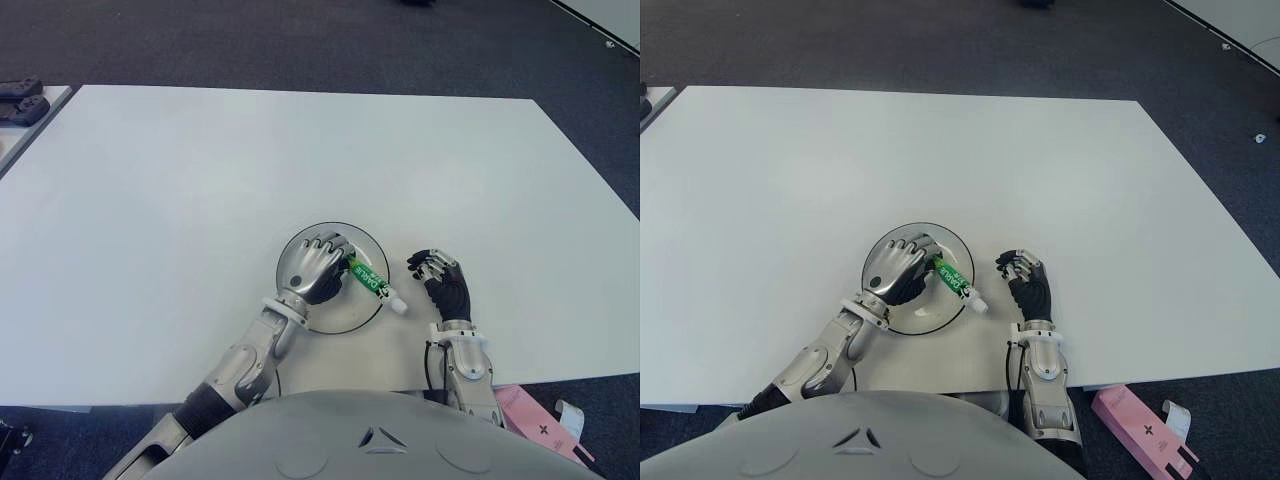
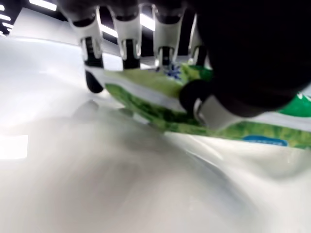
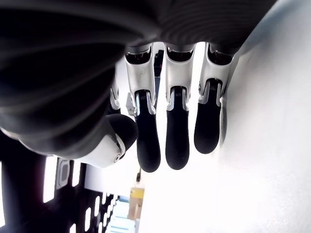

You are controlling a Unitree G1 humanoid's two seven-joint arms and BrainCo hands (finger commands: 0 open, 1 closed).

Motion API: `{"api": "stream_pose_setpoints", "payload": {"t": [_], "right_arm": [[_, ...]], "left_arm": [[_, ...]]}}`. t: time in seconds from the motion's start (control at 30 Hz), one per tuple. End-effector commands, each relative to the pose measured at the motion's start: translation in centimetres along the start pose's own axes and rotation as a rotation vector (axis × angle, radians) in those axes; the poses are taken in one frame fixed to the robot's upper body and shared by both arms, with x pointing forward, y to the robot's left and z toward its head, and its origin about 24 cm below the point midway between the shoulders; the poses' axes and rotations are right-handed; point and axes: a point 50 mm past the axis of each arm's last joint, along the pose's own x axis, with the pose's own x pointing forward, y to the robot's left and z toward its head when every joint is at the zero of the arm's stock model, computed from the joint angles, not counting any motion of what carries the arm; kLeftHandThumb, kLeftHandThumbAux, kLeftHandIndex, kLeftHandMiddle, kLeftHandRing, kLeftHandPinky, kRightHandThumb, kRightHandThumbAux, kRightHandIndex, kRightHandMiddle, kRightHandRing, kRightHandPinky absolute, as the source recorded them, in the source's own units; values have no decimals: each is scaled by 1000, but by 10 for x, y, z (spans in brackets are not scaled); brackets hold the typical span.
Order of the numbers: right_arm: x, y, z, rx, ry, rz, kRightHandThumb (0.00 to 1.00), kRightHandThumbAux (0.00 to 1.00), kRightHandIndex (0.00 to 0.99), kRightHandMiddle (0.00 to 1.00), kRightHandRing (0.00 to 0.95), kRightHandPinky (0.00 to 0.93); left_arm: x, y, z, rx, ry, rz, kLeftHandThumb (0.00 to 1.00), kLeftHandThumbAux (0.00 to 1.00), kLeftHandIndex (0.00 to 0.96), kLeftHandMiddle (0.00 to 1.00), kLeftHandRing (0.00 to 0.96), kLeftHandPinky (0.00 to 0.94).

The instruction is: Put the toothpaste on the table into the plate.

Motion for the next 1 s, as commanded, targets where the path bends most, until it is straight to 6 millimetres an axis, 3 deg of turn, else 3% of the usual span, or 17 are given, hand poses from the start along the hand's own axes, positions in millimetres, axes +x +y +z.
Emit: {"api": "stream_pose_setpoints", "payload": {"t": [0.03,0.33,0.7,1.0], "right_arm": [[-2,-1,-8,0,52,3,706,728,425,492,477,472],[-2,-2,-8,-3,45,2,706,728,425,492,477,473],[-1,-2,-8,-13,46,7,705,728,426,491,474,472],[-1,-1,-7,-15,45,9,705,727,426,493,479,482]], "left_arm": [[-9,-8,-10,45,65,-2,240,658,83,188,210,230],[-11,-7,-16,142,95,139,189,682,12,138,151,192],[-12,3,-19,-21,204,234,210,729,15,104,106,141],[-12,16,-19,-31,221,259,237,726,26,92,80,78]]}}
